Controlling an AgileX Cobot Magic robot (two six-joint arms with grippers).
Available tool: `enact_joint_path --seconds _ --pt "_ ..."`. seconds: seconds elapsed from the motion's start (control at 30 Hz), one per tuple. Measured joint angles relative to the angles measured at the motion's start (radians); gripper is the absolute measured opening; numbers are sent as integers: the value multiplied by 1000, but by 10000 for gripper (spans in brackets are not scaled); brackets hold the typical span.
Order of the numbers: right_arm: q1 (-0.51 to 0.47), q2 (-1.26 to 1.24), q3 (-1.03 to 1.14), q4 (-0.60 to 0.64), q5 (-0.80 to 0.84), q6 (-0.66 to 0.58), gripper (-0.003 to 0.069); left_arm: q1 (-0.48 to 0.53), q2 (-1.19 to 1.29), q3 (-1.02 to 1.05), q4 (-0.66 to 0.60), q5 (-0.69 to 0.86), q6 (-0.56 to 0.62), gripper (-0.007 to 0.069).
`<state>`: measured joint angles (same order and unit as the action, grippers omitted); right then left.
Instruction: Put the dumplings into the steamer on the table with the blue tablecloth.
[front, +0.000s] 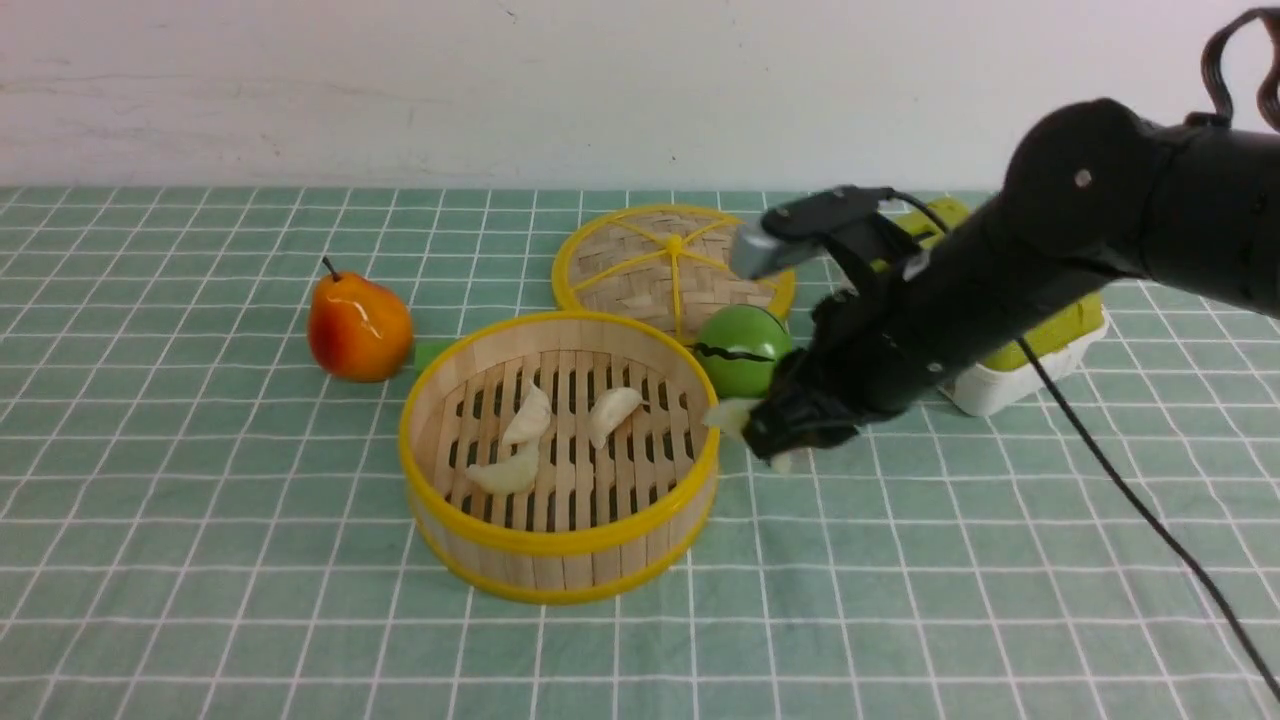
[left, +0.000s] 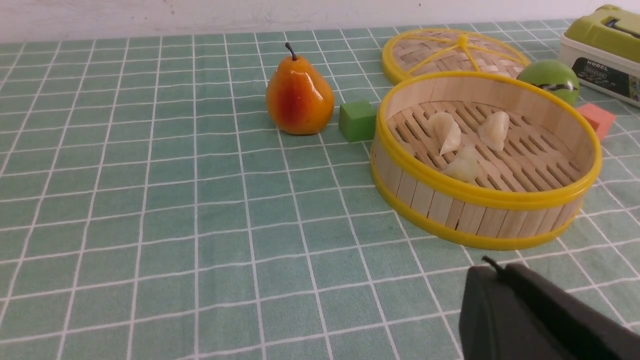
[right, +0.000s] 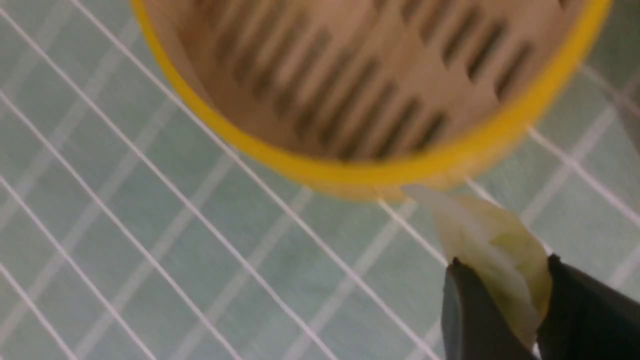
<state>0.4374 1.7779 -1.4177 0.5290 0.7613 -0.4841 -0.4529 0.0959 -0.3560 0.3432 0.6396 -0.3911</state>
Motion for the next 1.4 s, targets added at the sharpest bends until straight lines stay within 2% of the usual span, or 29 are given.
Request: enact_joint_path --seconds 0.17,0.4,0.63,0.9,1.07,1.17,1.23,1.27,1.37,1.4 --pt "106 98 -48 124 -199 19 178 0 0 0 0 0 0 15" --pt "115 253 -48 177 -338 124 178 0 0 0 0 18 0 19" --pt "115 295 -50 198 -368 141 195 0 0 0 0 22 0 20" --pt "115 281 -51 232 -363 142 362 0 0 0 0 22 0 28" --pt "108 201 -51 194 -330 138 369 0 0 0 0 22 0 27" --pt "84 44 -50 62 -222 138 281 0 0 0 0 21 0 29" --pt "66 -89 -50 -53 -112 139 182 0 0 0 0 20 0 31" --pt "64 -102 -50 -66 -100 139 172 0 0 0 0 20 0 31" --pt "36 -324 -39 -319 106 194 0 0 0 0 -8 20 -5 37" --pt "36 -336 -39 -319 115 202 0 0 0 0 -9 20 -5 37"
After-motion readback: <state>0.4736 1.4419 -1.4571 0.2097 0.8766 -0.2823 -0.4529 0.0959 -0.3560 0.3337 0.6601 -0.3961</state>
